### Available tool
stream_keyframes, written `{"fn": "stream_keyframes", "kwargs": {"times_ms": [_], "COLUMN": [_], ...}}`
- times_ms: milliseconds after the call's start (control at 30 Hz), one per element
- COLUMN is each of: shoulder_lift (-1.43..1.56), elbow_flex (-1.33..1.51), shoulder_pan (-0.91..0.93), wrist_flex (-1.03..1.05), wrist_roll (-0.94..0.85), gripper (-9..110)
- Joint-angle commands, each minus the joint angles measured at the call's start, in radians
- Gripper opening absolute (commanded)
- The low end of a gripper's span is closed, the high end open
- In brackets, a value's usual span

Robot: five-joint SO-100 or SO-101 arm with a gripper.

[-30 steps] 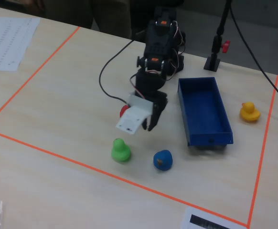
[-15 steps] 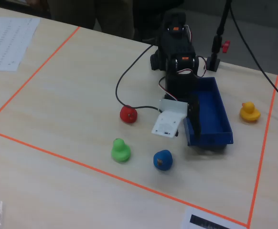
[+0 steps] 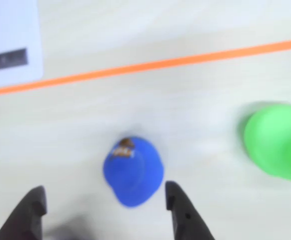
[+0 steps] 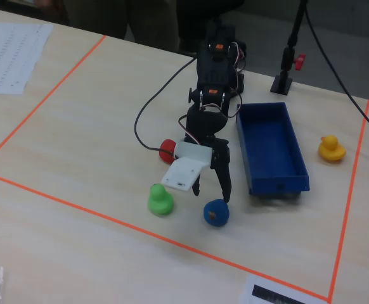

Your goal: Grasp blue duck and put it into box.

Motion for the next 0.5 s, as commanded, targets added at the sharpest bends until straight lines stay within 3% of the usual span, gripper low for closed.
{"fn": "stream_keyframes", "kwargs": {"times_ms": [0,467], "shoulder_lift": [0.005,-0.100], "elbow_flex": [0.002,0.104], "shoulder_pan": [0.005,-0.035], "wrist_flex": [-0.067,-0.215], "wrist_roll": [0.002,0.066], "gripper": [31,31]}}
